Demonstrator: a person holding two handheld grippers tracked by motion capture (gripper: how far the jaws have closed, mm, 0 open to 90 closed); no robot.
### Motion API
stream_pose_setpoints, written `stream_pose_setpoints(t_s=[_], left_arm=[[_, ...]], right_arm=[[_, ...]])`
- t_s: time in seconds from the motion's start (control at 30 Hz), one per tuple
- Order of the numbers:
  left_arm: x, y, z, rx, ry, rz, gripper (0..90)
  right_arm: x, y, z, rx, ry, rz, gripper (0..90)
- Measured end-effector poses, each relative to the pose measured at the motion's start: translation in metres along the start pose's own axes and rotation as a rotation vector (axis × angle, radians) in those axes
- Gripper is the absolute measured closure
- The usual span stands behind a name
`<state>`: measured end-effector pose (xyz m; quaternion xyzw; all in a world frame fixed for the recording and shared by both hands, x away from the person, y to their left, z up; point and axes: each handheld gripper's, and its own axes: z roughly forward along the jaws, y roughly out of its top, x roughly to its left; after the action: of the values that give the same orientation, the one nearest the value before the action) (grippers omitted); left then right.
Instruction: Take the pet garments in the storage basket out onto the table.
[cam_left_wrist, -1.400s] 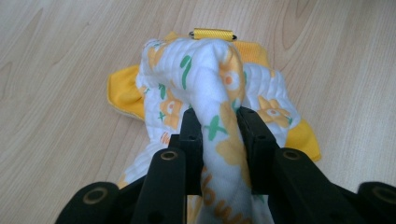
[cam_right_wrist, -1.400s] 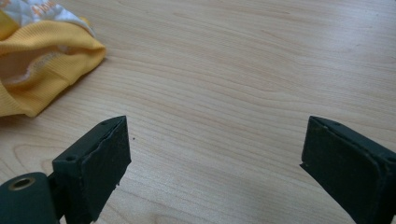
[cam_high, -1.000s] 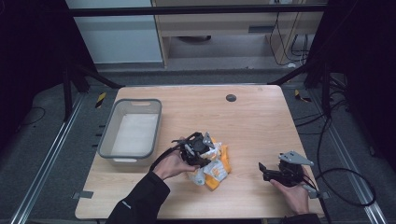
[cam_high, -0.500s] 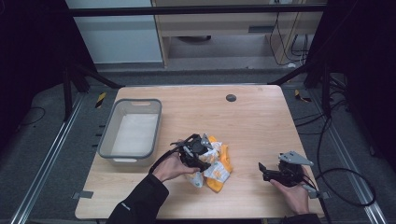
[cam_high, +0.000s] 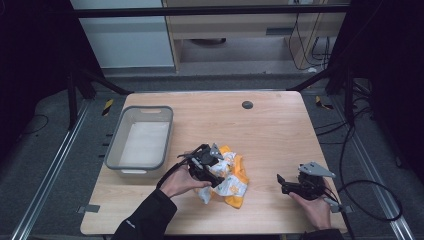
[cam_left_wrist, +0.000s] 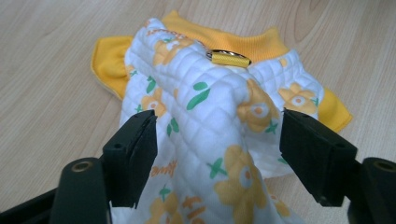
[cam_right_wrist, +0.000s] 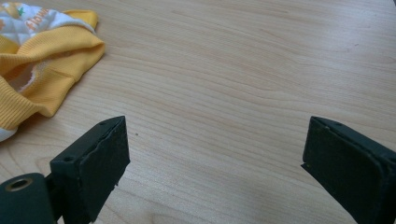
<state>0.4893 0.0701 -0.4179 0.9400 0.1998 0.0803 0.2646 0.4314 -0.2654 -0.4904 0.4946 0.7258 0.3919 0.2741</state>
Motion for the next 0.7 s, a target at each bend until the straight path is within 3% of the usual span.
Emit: stream_pose_setpoints(t_s=[0.3, 0.57, 0.7], left_arm=[[0.0, -0.006, -0.022, -0.093, 0.009, -0.034, 21.9], [0.002, -0.024, -0.044, -0.195, 0.081, -0.084, 21.4], [0.003, -0.036, -0.052, -0.224, 0.116, -0.103, 22.0]], right_arm=[[-0.001, 0.0, 0.0, -0.001, -0.001, -0.004, 7.3], [0.0, 0.0, 0.001, -0.001, 0.002, -0.001, 7.3], [0.0, 0.0, 0.0, -0.002, 0.004, 0.001, 7.3]])
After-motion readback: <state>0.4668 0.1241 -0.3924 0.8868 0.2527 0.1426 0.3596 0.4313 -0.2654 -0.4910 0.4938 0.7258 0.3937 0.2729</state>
